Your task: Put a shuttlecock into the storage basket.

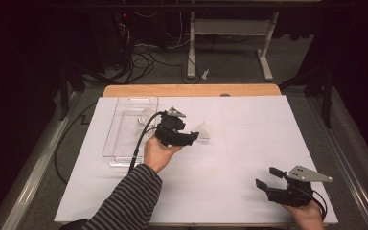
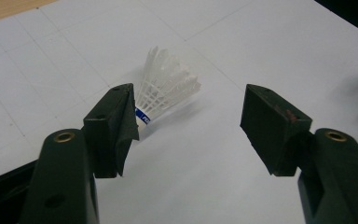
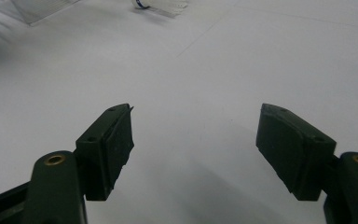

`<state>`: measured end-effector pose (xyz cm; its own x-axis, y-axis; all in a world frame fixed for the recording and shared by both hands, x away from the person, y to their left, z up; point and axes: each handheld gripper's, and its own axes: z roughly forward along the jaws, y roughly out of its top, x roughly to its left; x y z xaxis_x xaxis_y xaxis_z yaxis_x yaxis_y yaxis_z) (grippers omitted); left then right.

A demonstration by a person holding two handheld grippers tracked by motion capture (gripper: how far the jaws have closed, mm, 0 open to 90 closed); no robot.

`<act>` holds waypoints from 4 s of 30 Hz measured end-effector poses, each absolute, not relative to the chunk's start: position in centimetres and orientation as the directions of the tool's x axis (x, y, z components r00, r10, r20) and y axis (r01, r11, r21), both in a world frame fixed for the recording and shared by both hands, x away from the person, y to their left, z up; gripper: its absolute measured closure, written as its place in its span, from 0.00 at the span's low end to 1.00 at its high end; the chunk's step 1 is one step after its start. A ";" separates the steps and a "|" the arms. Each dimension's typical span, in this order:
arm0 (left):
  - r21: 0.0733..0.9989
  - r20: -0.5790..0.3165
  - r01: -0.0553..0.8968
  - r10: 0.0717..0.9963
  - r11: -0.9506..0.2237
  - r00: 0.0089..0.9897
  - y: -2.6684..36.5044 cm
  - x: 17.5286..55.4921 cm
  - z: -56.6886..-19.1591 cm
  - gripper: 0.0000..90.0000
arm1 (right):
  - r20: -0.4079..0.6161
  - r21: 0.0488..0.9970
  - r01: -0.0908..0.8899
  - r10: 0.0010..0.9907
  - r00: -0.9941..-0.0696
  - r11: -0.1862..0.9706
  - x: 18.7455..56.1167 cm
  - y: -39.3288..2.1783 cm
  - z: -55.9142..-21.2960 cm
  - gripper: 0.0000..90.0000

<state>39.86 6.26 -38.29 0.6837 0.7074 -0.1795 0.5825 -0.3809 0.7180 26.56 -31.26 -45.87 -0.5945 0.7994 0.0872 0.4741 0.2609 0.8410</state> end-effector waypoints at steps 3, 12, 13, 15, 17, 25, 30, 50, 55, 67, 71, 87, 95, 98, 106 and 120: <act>0.699 -0.175 0.595 0.711 -0.398 0.681 5.9 40.2 -38.3 0.41 | 0.087 0.841 0.474 0.799 -0.595 0.261 26.6 -31.3 -45.9 0.31; 0.667 -0.171 0.618 0.721 -0.417 0.671 4.9 41.0 -38.3 0.41 | 0.087 0.841 0.473 0.799 -0.595 0.261 26.6 -31.3 -45.9 0.31; 0.663 -0.172 0.621 0.723 -0.418 0.669 4.8 41.1 -38.3 0.41 | 0.087 0.842 0.473 0.799 -0.594 0.260 26.5 -31.3 -45.9 0.31; 0.659 -0.171 0.625 0.725 -0.420 0.667 4.7 41.3 -38.4 0.41 | 0.087 0.842 0.473 0.799 -0.595 0.260 26.6 -31.3 -45.9 0.31; 0.654 -0.172 0.629 0.727 -0.420 0.665 4.7 41.4 -38.4 0.41 | 0.087 0.843 0.472 0.799 -0.595 0.259 26.6 -31.3 -45.9 0.31; 0.644 -0.152 0.631 0.736 -0.433 0.660 3.9 42.2 -38.3 0.41 | 0.088 0.842 0.473 0.799 -0.595 0.260 26.5 -31.3 -45.9 0.31; 0.633 -0.151 0.642 0.744 -0.433 0.651 3.7 42.6 -38.3 0.41 | 0.088 0.843 0.471 0.798 -0.596 0.259 26.5 -31.3 -45.9 0.31; 0.578 -0.142 0.682 0.768 -0.447 0.624 2.1 44.8 -38.5 0.42 | 0.083 0.841 0.471 0.795 -0.601 0.268 26.6 -31.3 -45.9 0.31; 0.572 -0.143 0.690 0.775 -0.443 0.616 1.5 45.2 -38.5 0.42 | 0.084 0.841 0.471 0.795 -0.601 0.267 26.6 -31.3 -45.9 0.31; 0.546 -0.124 0.701 0.783 -0.459 0.610 0.1 46.2 -38.6 0.43 | 0.086 0.841 0.471 0.793 -0.603 0.267 26.6 -31.2 -45.9 0.31; 0.535 -0.123 0.708 0.787 -0.460 0.604 -0.2 46.5 -38.9 0.43 | 0.088 0.841 0.471 0.793 -0.603 0.265 26.6 -31.3 -45.9 0.31; 0.504 -0.113 0.732 0.805 -0.458 0.582 -1.4 47.4 -40.0 0.44 | 0.090 0.840 0.473 0.793 -0.603 0.264 26.6 -31.3 -45.9 0.31; 0.495 -0.124 0.741 0.807 -0.455 0.578 -1.5 47.6 -40.4 0.45 | 0.090 0.840 0.474 0.792 -0.603 0.265 26.7 -31.3 -46.0 0.31; 0.491 -0.126 0.741 0.805 -0.457 0.580 -1.6 47.7 -40.6 0.46 | 0.092 0.840 0.475 0.793 -0.602 0.263 26.6 -31.3 -46.0 0.31; 0.484 -0.128 0.742 0.802 -0.463 0.584 -1.5 47.7 -40.7 0.52 | 0.092 0.840 0.475 0.793 -0.602 0.263 26.7 -31.3 -46.0 0.31; 0.483 -0.128 0.731 0.786 -0.483 0.604 -1.5 47.5 -41.0 0.69 | 0.093 0.840 0.476 0.794 -0.601 0.262 26.6 -31.3 -46.0 0.31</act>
